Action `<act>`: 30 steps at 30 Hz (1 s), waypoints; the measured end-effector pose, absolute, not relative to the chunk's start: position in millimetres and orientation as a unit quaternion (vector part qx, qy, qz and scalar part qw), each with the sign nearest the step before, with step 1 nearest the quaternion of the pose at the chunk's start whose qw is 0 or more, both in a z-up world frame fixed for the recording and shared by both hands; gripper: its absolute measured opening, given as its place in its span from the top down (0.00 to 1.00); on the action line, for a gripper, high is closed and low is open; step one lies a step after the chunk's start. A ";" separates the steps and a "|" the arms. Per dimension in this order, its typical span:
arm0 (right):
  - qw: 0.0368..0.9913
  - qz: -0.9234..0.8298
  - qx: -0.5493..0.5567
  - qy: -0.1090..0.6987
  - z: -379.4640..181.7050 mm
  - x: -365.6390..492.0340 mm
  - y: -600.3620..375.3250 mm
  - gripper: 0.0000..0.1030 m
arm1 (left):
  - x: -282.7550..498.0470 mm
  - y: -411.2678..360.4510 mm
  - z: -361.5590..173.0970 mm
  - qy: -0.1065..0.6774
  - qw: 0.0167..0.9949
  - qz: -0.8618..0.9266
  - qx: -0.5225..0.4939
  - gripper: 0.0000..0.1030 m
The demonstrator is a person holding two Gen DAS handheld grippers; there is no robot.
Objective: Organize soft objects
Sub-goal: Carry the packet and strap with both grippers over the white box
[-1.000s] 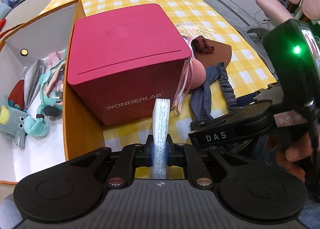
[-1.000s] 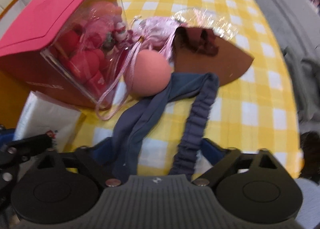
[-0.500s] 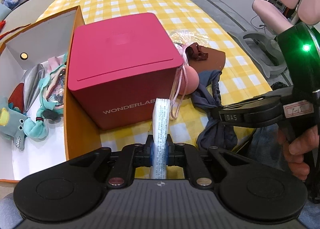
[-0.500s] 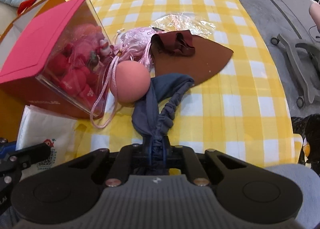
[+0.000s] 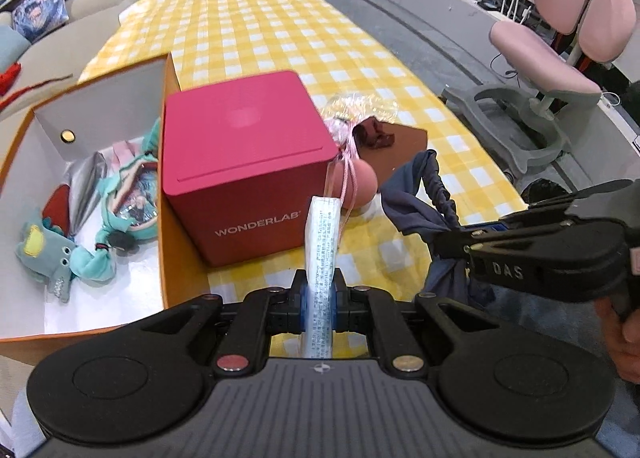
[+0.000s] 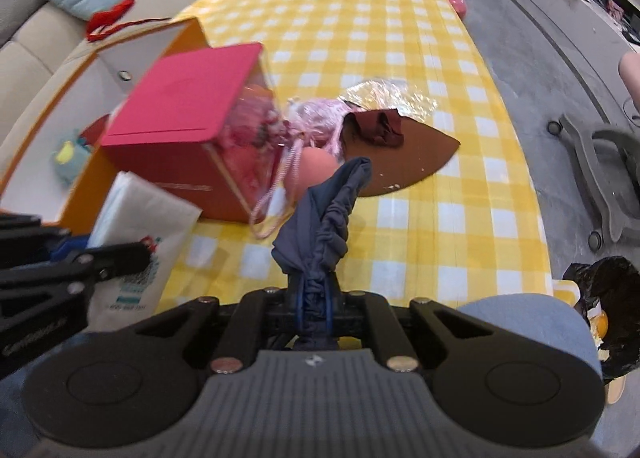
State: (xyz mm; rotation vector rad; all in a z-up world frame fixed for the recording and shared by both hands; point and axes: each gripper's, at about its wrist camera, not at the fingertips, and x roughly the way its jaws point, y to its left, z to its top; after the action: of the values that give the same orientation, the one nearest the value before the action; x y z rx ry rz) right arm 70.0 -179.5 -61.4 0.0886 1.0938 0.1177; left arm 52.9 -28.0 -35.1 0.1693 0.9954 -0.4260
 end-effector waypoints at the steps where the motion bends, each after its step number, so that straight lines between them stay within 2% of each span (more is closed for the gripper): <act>1: 0.853 0.059 0.041 0.517 -57.1 66.6 -178.2 0.93 | 49.7 -27.2 -31.7 0.469 0.856 -0.201 0.080 0.89; 17: 0.877 0.170 0.067 0.445 26.9 33.3 -136.4 0.93 | 19.3 6.7 25.1 0.397 0.899 -0.174 0.058 0.89; 30: 0.883 0.226 0.048 0.408 52.9 79.5 -69.8 0.93 | 43.5 82.5 44.7 0.367 0.927 -0.072 0.020 0.89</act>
State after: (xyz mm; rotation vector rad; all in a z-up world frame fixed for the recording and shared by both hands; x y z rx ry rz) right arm 79.5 -69.8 52.9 0.0996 0.8497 0.4709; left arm 43.5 82.5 44.7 0.0416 0.7532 -0.1471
